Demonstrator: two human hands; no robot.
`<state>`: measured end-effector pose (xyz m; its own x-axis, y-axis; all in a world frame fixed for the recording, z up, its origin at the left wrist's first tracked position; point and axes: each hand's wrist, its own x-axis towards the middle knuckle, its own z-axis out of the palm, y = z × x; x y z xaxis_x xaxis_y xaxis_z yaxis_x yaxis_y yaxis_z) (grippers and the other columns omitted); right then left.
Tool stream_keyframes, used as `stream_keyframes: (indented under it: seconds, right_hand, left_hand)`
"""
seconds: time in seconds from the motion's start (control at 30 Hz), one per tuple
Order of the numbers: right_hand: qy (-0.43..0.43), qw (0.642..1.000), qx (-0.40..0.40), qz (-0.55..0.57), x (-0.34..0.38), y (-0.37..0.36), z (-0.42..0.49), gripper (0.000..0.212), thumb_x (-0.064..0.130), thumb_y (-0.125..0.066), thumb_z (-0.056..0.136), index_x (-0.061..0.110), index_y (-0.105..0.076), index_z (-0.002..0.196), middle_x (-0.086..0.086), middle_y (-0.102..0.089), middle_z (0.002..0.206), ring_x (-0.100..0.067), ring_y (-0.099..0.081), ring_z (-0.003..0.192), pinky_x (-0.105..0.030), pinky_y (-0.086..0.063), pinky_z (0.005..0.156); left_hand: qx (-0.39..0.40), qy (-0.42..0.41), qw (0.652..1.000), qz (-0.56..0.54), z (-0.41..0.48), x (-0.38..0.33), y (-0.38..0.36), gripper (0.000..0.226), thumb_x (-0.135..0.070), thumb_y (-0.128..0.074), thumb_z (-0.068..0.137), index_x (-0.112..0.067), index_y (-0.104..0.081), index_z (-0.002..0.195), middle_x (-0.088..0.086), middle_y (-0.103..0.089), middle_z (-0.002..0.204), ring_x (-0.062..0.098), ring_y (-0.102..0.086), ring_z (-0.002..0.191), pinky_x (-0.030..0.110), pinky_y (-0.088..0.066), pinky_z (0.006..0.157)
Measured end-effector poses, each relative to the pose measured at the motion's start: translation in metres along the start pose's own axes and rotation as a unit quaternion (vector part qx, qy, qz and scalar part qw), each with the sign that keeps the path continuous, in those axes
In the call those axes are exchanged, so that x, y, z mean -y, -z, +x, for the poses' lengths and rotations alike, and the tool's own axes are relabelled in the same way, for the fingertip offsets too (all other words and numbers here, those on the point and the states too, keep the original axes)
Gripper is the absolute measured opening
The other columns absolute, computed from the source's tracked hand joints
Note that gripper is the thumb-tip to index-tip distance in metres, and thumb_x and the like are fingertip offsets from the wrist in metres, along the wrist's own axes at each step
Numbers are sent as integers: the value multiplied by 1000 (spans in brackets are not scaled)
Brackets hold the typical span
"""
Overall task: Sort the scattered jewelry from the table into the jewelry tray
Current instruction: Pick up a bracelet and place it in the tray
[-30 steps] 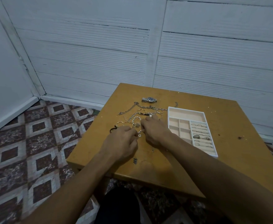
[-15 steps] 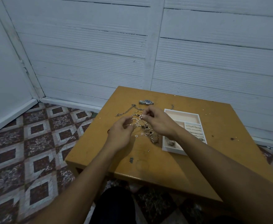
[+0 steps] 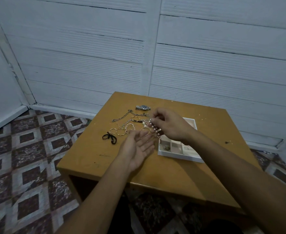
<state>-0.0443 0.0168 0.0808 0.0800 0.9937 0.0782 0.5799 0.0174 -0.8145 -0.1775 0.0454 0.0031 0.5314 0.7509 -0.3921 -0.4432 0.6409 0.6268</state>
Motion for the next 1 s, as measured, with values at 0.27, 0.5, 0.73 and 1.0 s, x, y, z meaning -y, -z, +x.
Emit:
stream_keyframes:
  seconds: [0.27,0.5,0.73,1.0]
  right_hand:
    - [11,993,-7,-120,1,13,-14,11,11,-57,95,16,-64,89,-3,-68,81,-25,-66,81,-35,-53,74]
    - [19,987,-36,-159,-5,21,-19,12,17,-55,96,13,-66,100,8,-60,74,-10,-55,69,-10,-37,57]
    - [-24,988,-38,-144,-10,24,-25,10,20,-53,98,17,-59,106,0,-63,82,-6,-60,53,-16,-44,51]
    - [-91,974,73,-193,-8,57,-30,8,13,-69,87,10,-69,94,7,-62,69,-10,-58,59,-20,-42,54]
  left_hand:
    - [58,41,997,-24,-12,10,-15,46,-35,-41,100,3,-59,120,21,-66,119,32,-62,113,40,-52,93]
    - [61,39,997,-2,-19,13,-18,30,-14,-46,98,4,-58,119,22,-68,112,30,-68,102,33,-59,81]
    - [79,47,996,-2,-21,19,-20,28,9,-44,94,7,-54,120,24,-68,112,28,-69,98,31,-59,80]
    - [29,29,999,-20,-13,20,-13,31,9,-46,93,8,-55,122,24,-70,105,28,-72,87,31,-60,71]
